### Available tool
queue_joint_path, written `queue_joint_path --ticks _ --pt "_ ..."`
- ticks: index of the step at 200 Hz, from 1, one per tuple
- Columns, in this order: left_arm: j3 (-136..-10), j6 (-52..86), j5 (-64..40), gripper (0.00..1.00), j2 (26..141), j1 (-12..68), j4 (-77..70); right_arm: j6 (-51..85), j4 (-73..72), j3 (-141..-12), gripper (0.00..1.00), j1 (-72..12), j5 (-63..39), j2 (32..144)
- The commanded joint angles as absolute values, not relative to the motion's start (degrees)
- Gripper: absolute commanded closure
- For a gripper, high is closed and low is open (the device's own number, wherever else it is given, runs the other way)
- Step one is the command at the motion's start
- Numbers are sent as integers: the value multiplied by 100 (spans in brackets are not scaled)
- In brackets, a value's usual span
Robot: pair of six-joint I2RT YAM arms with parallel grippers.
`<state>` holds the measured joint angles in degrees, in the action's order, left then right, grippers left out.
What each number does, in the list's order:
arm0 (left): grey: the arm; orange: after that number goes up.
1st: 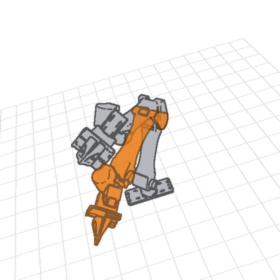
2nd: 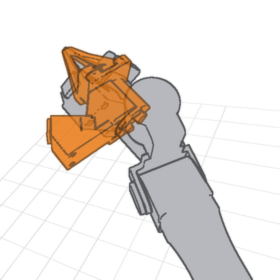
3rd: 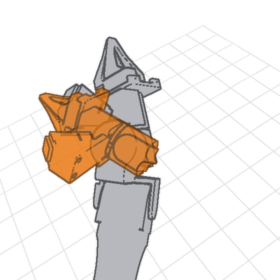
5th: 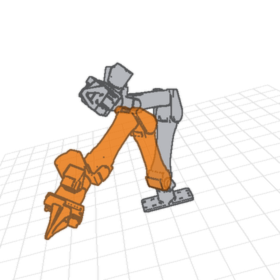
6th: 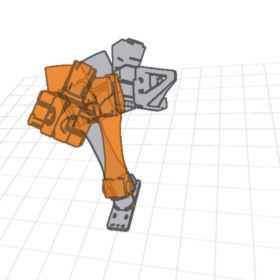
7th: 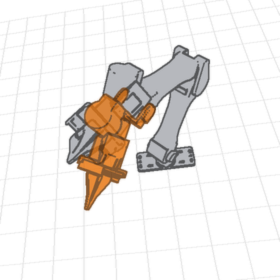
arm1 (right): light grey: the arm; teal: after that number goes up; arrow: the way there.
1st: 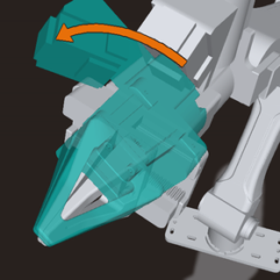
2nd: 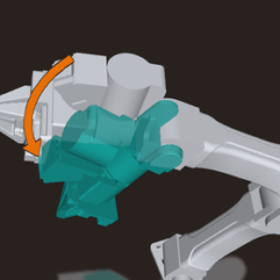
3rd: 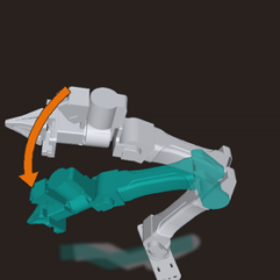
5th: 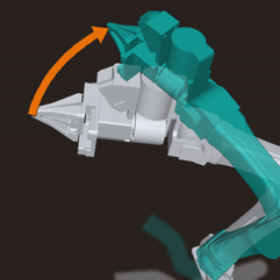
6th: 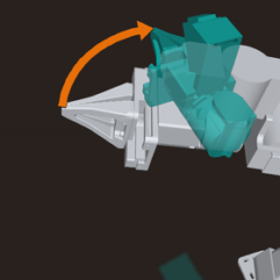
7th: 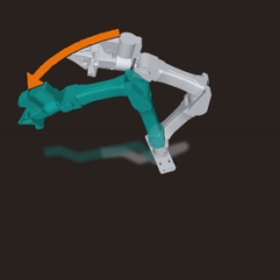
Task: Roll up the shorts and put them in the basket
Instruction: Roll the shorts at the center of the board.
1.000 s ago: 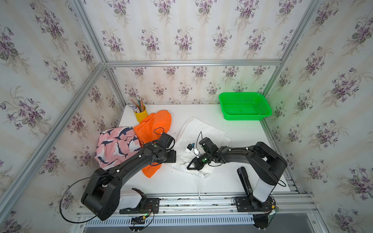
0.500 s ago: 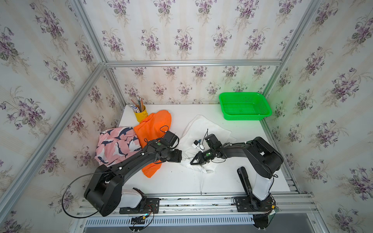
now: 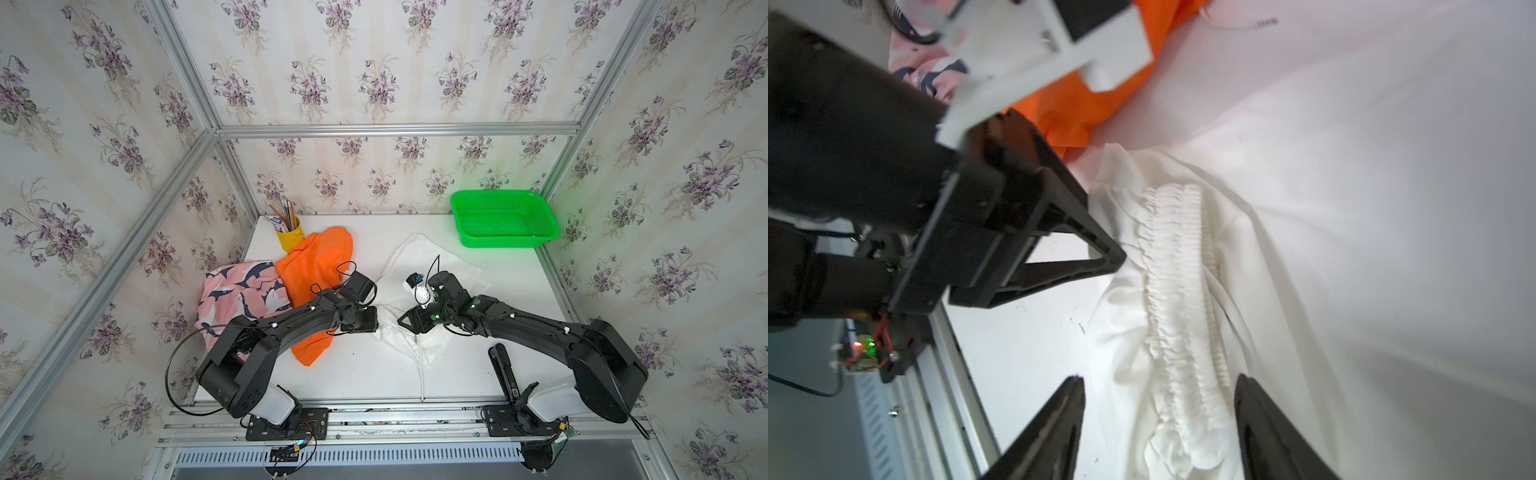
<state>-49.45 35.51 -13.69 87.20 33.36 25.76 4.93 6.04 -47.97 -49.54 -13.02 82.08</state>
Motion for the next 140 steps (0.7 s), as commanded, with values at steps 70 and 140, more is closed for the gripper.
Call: queue_joint_path --ticks 70,140 --pt "-4987 3533 -1275 54 8646 3322 2601 -1523 -1290 -4511 25 -6160 728 9363" --pt "-4871 3575 -1208 51 8290 3236 2647 -1466 -1762 -4210 37 -6182 726 9958"
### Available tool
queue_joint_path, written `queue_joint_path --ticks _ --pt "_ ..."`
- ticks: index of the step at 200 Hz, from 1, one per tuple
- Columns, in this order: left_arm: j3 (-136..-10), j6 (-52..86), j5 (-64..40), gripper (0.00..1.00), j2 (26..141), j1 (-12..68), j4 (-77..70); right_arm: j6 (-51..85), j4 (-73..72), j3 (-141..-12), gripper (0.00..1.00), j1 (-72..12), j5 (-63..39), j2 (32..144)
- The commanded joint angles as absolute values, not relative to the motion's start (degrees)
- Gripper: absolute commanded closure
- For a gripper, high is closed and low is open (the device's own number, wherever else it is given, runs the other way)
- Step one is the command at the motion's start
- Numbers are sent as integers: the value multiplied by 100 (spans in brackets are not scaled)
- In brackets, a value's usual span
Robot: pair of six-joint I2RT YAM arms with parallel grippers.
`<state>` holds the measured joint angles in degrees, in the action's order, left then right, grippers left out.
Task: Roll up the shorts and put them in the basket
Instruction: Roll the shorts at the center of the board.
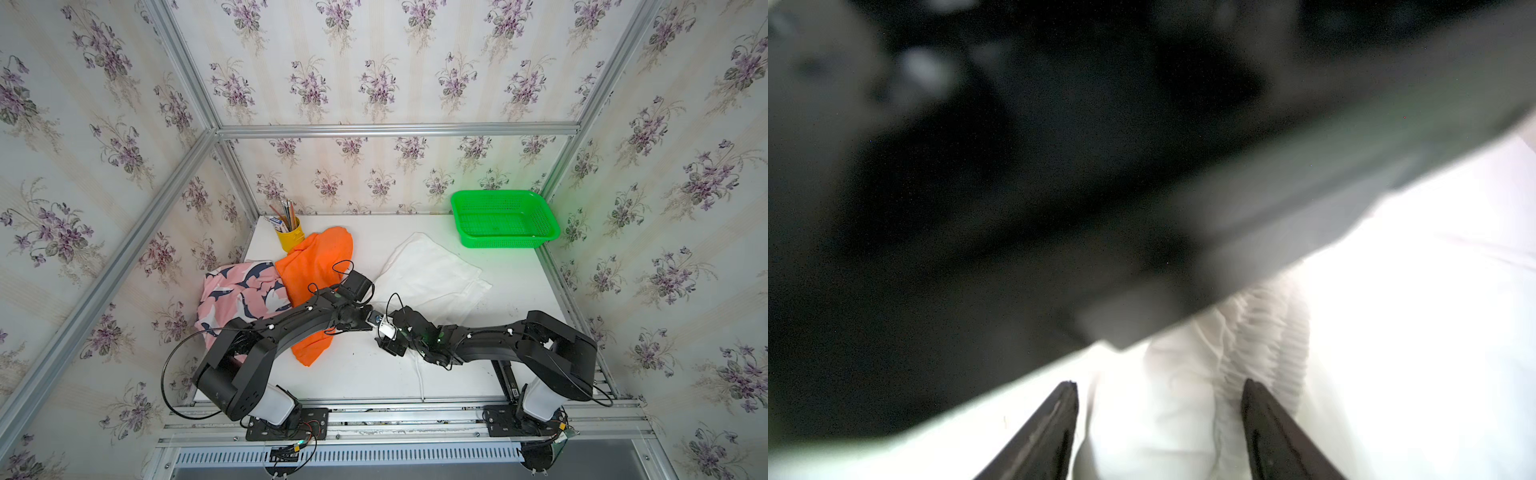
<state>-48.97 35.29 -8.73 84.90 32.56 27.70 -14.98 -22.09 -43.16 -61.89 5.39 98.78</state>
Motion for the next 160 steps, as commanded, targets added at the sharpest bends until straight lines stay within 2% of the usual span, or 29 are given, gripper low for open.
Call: queue_joint_path --ticks 1,33,87,110,122,132,139,144,160 --pt "-4870 3576 -1206 51 8285 3231 2646 -1462 -1773 -4201 37 -6185 719 9949" --pt "-4746 3577 -1262 51 8350 3181 2544 -1406 -2173 -3779 28 -6223 817 9578" --pt "-4740 3631 -1303 51 8377 3163 2451 -1660 -2134 -3754 24 -6323 950 9893" --pt "-4707 3656 -1227 51 8185 3088 2537 -1644 -2194 -3798 24 -6326 1448 10133" --pt "-4661 3694 -1178 49 7971 3042 2587 -1610 -2130 -3869 32 -6332 1709 10195" --pt "-4631 3717 -1137 46 7798 3000 2663 -1561 -2034 -3915 49 -6335 1665 10120" --pt "-4617 3729 -1094 46 7675 2973 2735 -1504 -1901 -3962 63 -6330 1421 10021" --pt "-4604 3735 -1059 41 7587 2949 2800 -1432 -1771 -4008 71 -6334 1203 9939" --pt "-4603 3755 -893 38 7209 2921 3041 -1120 -1329 -4214 85 -6331 311 9692"
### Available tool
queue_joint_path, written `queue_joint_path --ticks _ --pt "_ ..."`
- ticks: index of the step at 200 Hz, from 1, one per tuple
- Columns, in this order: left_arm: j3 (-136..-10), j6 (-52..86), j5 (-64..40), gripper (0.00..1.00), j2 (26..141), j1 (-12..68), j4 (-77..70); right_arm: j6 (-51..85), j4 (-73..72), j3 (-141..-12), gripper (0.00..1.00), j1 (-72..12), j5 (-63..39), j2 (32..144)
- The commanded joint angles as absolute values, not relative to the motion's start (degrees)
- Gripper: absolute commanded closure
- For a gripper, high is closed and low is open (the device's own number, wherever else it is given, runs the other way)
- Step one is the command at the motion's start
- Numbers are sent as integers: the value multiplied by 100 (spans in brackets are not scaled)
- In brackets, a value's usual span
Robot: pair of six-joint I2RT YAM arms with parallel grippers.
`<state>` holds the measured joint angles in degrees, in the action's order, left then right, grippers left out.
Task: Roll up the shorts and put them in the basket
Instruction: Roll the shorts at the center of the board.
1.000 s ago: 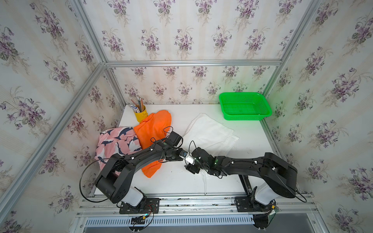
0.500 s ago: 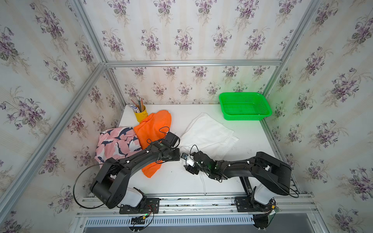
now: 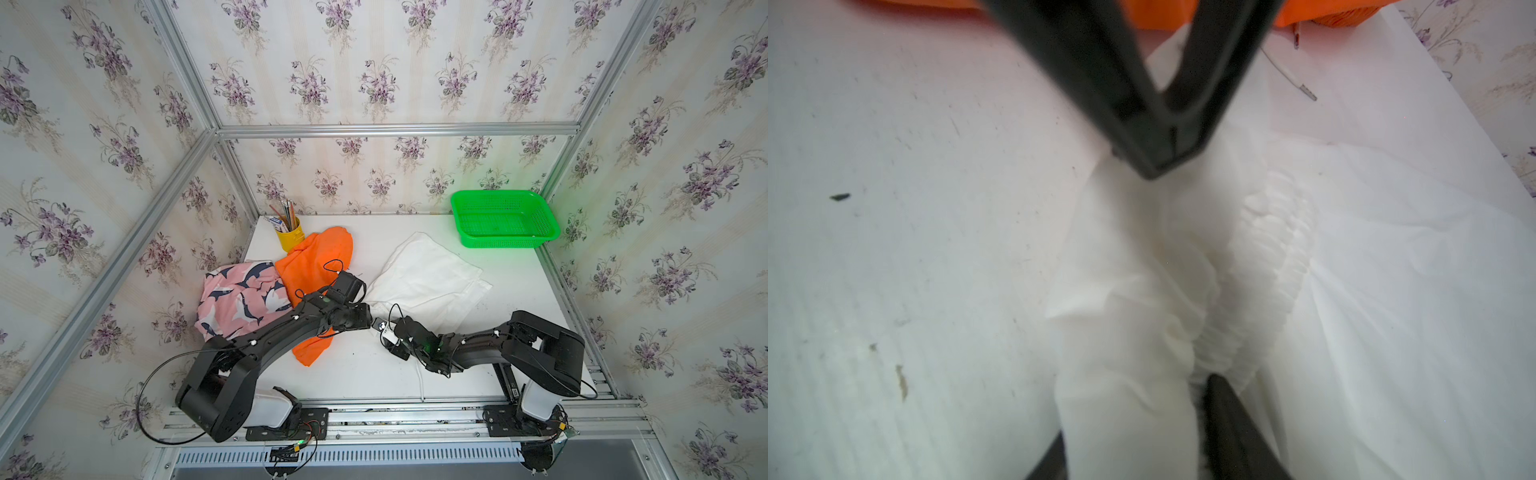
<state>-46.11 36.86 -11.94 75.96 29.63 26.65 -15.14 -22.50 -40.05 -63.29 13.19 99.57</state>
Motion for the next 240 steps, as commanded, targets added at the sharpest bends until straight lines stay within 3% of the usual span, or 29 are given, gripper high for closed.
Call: queue_joint_path --ticks 1,31,55,76,100,124,147,172,206,240 --pt "-4600 3759 -865 38 7181 2919 3059 -1105 -1302 -4229 86 -6330 252 9680" --pt "-4766 3733 -558 37 6588 2909 3603 -426 -684 -4568 94 -6266 -1815 9389" --pt "-4917 3612 -562 37 6490 2920 3849 598 -1080 -4489 96 -5840 -3234 9405" --pt "-5077 3481 -648 37 6722 2979 3940 1469 -1342 -4515 97 -5193 -3940 9842" --pt "-5311 3360 -703 35 7150 3138 3950 1917 -668 -5055 98 -4588 -4300 10785" --pt "-5587 3226 -667 33 7676 3313 3976 2054 -355 -5187 96 -4297 -4135 11223" --pt "-5771 3079 -602 33 8343 3403 3859 1882 210 -5345 79 -4252 -3739 11327" --pt "-5955 2891 -532 43 9049 3407 3665 2021 224 -5194 73 -4210 -3515 10981" --pt "-6369 2602 -403 60 10030 3408 3637 2003 733 -5046 55 -4214 -3052 10123" --pt "-6601 2426 -472 66 10546 3401 3611 2029 1129 -4680 55 -4210 -2560 9171"
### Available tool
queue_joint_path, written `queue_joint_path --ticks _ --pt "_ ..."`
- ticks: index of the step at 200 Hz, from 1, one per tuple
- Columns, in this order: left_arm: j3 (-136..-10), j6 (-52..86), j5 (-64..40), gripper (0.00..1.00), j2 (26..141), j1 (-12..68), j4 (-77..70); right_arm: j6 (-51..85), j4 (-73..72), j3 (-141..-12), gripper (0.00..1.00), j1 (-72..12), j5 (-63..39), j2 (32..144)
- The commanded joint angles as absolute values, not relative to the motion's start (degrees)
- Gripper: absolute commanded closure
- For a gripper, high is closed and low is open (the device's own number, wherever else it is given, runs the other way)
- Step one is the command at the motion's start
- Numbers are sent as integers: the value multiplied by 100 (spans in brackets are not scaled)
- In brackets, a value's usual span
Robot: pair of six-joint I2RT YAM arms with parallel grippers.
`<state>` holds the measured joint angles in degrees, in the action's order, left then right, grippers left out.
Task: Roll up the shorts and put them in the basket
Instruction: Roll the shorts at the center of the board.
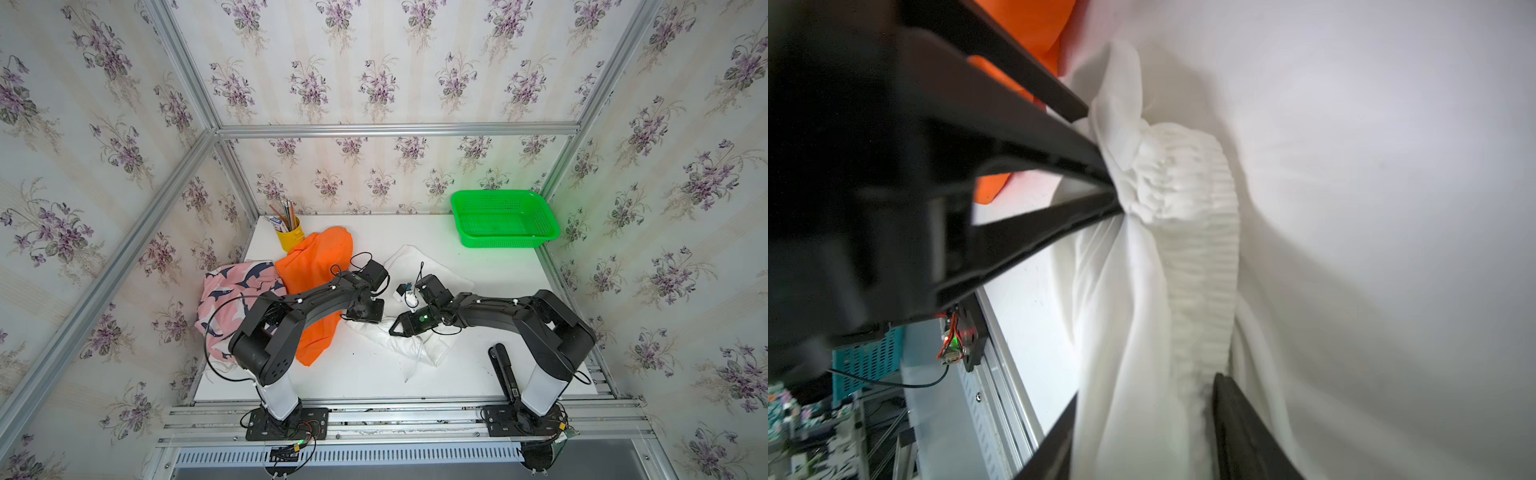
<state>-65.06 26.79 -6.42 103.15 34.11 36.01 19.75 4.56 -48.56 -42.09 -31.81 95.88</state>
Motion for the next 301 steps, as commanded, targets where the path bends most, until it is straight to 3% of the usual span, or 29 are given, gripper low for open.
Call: queue_joint_path --ticks 1,23,49,78,82,101,113,174,199,243,263,271,284,301 --pt "-6601 2422 -478 66 10555 3401 3607 2030 1136 -4665 55 -4210 -2546 9152" --pt "-6675 2373 -540 69 10676 3399 3614 2106 1191 -4389 63 -4179 -2251 8850" --pt "-6698 2365 -489 69 10638 3397 3636 2169 1109 -4047 100 -4161 -1729 8876" --pt "-6750 2347 -512 69 10634 3395 3674 2118 1360 -4045 100 -4210 -1261 9059" --pt "-6763 2347 -535 69 10633 3399 3674 2112 1440 -4094 96 -4274 -1055 8973" --pt "-6728 2348 -571 69 10601 3409 3665 1861 1813 -4445 56 -4683 21 8392" --pt "-6720 2334 -547 68 10578 3406 3672 1538 1910 -4666 47 -4931 558 8093" --pt "-6786 2334 -606 69 10582 3399 3691 -646 1518 -5193 34 -6615 1711 8349" --pt "-6768 2313 -580 68 10575 3401 3696 -1026 1094 -5095 26 -6835 1865 8946" --pt "-6624 2278 -683 68 10503 3375 3591 -1402 192 -4839 22 -6889 3268 10033" --pt "-6576 2200 -746 68 10435 3373 3578 -1454 -65 -4735 32 -6890 3657 10291" --pt "-6534 2161 -771 68 10360 3366 3543 -1410 -95 -4702 45 -6885 3627 10281" --pt "-6454 2116 -796 66 10245 3352 3504 -1275 6 -4698 75 -6888 3431 10205" --pt "-6377 2132 -734 58 9987 3272 3571 -1012 396 -4767 89 -6889 2462 9976"
